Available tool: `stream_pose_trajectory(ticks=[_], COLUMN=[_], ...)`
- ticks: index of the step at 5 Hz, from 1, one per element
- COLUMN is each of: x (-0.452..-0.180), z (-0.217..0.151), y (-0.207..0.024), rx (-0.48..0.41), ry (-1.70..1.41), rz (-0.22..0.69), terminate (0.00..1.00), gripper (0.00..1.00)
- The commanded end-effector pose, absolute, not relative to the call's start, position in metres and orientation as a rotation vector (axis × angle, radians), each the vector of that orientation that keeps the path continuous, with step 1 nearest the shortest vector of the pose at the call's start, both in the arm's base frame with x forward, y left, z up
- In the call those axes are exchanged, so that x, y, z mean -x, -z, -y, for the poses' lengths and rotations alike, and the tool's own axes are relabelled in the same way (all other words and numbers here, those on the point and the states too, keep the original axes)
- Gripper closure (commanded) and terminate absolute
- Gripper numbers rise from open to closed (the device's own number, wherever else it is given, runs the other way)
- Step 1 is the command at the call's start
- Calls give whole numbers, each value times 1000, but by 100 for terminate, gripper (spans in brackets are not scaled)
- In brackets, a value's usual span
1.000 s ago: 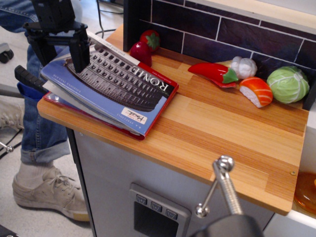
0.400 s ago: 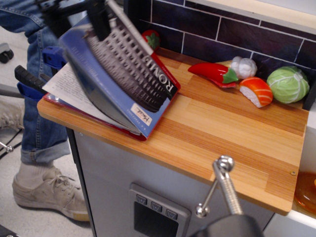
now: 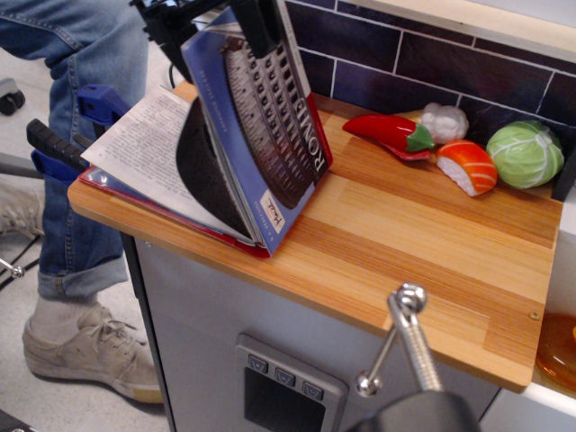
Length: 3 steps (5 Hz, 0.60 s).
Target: Open book
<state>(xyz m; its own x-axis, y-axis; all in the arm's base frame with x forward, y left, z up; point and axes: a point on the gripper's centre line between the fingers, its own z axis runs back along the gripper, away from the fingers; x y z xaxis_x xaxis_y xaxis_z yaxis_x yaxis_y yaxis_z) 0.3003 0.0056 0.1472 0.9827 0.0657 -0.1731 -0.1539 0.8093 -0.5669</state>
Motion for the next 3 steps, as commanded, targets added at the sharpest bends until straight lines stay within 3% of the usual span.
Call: stream_pose_trajectory(ticks=[1,2,3], x=[-292,-286,-284], z=[42,67,93], y=[-169,-175,-173], rx=[641,647,626], ry=[-97,-90,-87], rz=[-124,-131,-163], terminate=[0,0,100], gripper=[0,0,0])
